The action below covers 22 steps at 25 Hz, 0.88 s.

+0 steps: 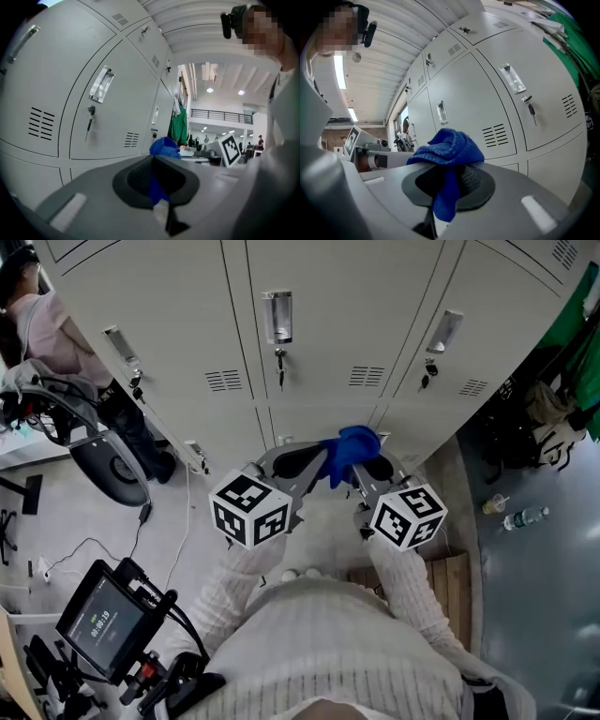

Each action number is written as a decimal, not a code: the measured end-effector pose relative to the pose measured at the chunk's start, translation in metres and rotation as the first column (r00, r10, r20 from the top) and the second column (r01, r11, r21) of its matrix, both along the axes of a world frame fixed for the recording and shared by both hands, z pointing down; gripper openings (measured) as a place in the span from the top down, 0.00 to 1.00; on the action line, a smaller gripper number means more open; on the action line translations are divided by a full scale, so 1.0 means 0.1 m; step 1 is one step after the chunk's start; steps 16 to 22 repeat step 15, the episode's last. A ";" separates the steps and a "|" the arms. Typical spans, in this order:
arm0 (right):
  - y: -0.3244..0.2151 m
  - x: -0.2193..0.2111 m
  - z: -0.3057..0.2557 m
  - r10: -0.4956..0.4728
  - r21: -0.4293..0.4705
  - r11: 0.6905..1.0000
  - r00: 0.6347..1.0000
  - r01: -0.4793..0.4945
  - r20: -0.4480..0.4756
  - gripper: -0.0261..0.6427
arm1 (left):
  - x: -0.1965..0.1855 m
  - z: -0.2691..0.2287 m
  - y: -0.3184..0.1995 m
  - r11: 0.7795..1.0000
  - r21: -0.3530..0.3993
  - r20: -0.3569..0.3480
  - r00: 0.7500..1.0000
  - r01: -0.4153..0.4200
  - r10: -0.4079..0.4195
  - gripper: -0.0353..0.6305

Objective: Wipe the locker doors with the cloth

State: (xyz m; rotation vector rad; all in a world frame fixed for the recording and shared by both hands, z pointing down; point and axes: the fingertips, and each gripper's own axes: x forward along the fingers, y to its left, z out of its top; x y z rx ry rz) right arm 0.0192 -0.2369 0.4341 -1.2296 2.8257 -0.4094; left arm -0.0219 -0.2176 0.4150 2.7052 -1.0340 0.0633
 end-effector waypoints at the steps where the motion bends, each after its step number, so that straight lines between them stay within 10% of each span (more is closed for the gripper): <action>1: -0.02 0.00 0.02 0.001 -0.001 1.000 1.000 -0.001 -0.003 0.89 | -0.01 0.01 0.00 1.000 0.000 0.004 1.000 0.003 -0.003 0.94; 22: 0.01 -0.17 -0.09 -0.048 0.004 0.999 0.999 0.048 -0.017 0.89 | -0.24 -0.02 0.05 0.998 -0.042 -0.083 0.995 0.043 -0.046 0.94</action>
